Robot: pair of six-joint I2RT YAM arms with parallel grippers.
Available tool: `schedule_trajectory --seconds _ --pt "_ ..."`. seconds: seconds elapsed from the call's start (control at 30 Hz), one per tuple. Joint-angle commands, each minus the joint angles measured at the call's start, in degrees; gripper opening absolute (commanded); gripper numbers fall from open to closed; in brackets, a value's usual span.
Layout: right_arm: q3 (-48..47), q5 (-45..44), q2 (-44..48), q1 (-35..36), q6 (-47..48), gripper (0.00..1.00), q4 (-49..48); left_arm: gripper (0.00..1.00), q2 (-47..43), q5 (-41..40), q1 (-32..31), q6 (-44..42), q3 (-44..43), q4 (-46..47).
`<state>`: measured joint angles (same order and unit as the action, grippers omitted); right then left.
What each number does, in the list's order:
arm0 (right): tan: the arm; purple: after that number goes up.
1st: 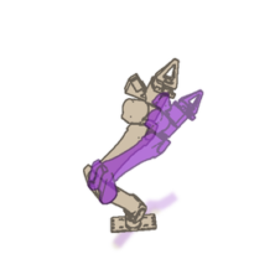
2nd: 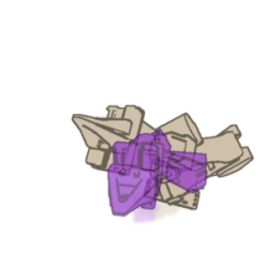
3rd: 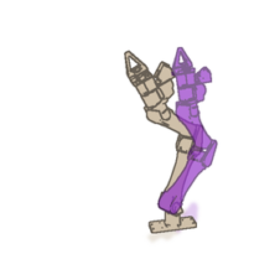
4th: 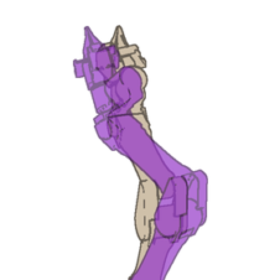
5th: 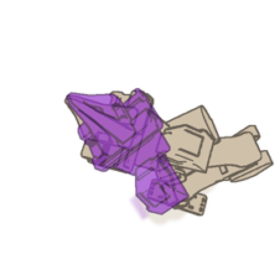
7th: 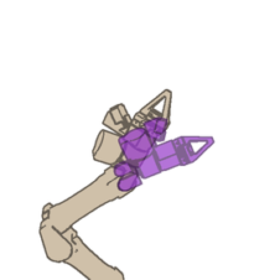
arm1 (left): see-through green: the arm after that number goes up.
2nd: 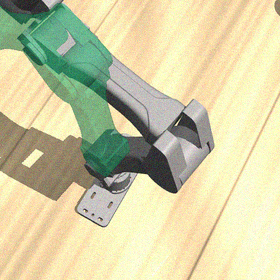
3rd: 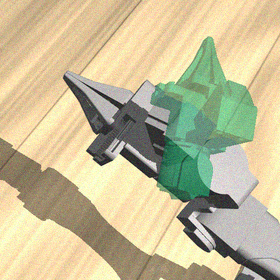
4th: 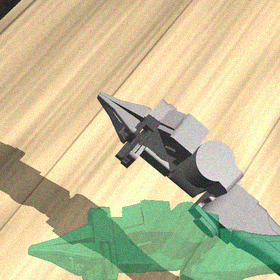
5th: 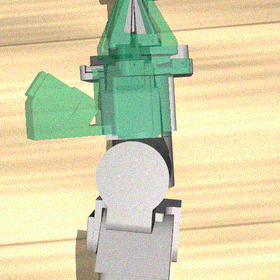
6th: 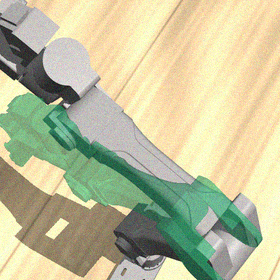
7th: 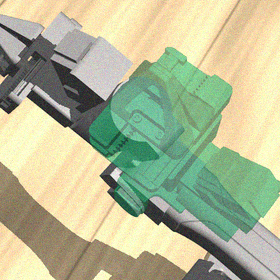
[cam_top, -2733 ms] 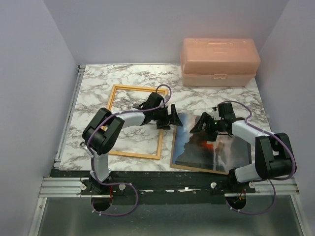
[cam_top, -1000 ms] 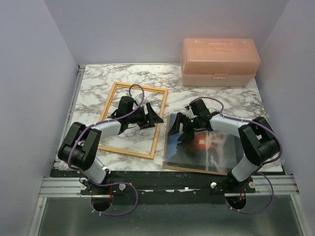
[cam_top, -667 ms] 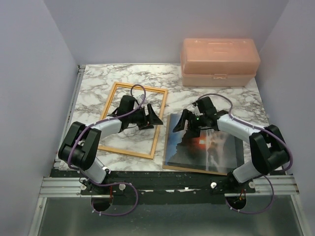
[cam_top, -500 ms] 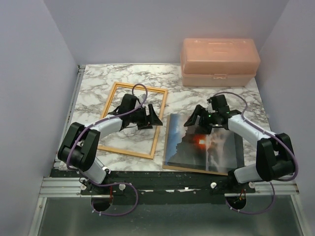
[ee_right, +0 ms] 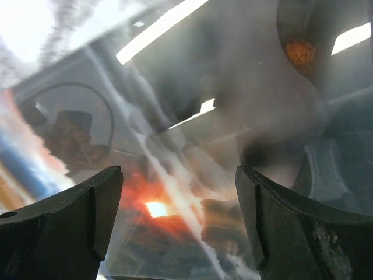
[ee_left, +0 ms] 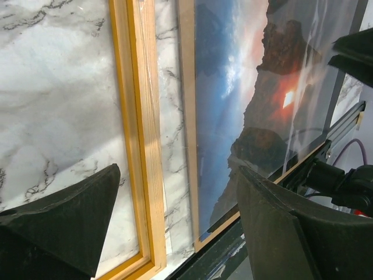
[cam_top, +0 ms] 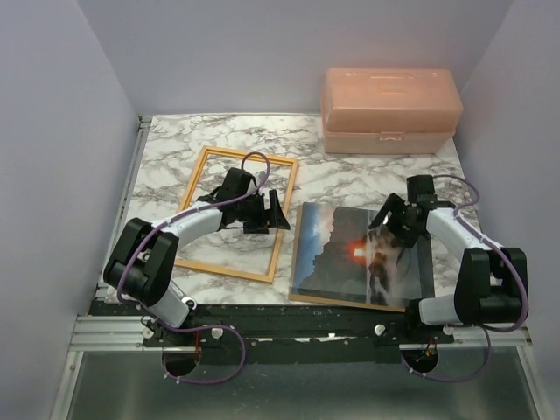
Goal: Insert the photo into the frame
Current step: Pick up the photo frame item at the center of the board.
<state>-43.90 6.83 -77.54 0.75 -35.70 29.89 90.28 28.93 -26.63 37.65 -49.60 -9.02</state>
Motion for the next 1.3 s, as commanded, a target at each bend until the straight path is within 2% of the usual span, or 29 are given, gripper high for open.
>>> schedule_trajectory --seconds 0.0,0.47,0.87,1.27 --pt "2.9 1.0 -4.4 -0.2 1.3 0.86 -0.9 0.83 1.3 -1.9 -0.3 -0.9 -2.2 -1.3" --pt "8.1 15.7 -9.8 0.0 0.6 0.82 -9.1 0.84 5.7 3.3 -0.3 -0.1 -2.3 2.0" --pt "9.9 19.8 -13.6 4.1 -2.4 0.81 -14.7 0.81 7.0 9.1 -0.3 3.8 -0.5 9.4" --pt "8.5 20.4 -17.3 13.0 -7.4 0.80 -19.3 0.80 8.5 7.3 0.0 4.0 -2.7 9.4"
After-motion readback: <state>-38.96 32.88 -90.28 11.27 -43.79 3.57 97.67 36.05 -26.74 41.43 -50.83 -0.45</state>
